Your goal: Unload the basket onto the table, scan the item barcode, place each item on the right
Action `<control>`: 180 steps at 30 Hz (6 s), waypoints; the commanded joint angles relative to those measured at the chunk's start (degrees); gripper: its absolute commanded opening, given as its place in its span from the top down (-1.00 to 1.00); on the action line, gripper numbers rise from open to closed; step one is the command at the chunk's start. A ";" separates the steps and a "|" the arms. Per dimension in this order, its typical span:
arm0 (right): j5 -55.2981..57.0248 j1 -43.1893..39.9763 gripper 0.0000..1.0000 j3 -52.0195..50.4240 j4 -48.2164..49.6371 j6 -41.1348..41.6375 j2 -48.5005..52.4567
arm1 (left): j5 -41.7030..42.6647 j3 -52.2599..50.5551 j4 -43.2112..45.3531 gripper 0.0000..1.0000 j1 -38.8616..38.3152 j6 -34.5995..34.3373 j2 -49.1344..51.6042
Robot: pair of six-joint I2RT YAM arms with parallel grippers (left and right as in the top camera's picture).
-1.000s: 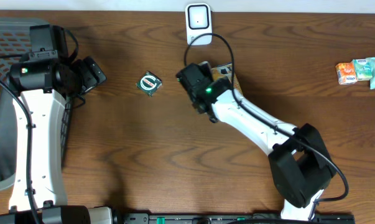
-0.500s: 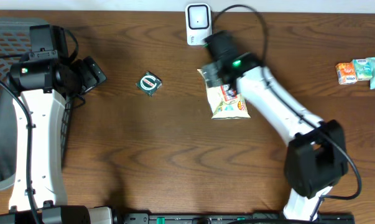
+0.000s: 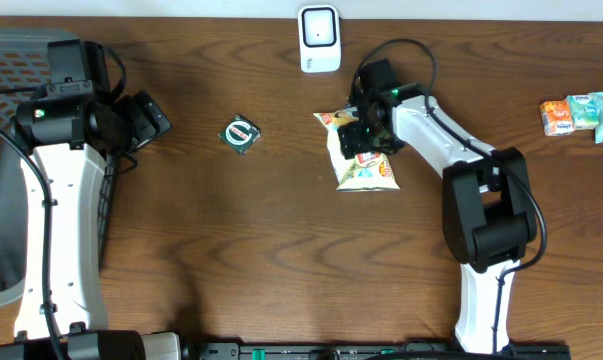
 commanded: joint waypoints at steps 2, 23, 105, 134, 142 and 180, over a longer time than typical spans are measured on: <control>-2.67 0.90 0.05 0.42 -0.39 0.07 2.54 | -0.33 0.42 -0.15 -0.95 0.09 -0.52 -0.02; -2.27 0.83 0.98 14.29 18.82 5.38 -2.54 | -0.33 0.42 -0.15 -0.95 0.09 -0.52 -0.02; -30.73 -26.77 -0.99 14.27 7.02 1.31 -2.45 | -0.33 0.42 -0.15 -0.96 0.09 -0.52 -0.02; 4.28 20.79 -0.98 14.01 16.02 16.92 4.66 | -0.33 0.42 -0.15 -0.95 0.09 -0.52 -0.02; 4.24 24.00 -0.98 14.01 22.67 27.43 10.01 | -0.33 0.42 -0.15 -0.96 0.09 -0.52 -0.02; 0.17 21.88 -0.47 14.03 24.44 -7.04 15.96 | -0.33 0.42 -0.13 -0.95 0.09 -0.52 -0.02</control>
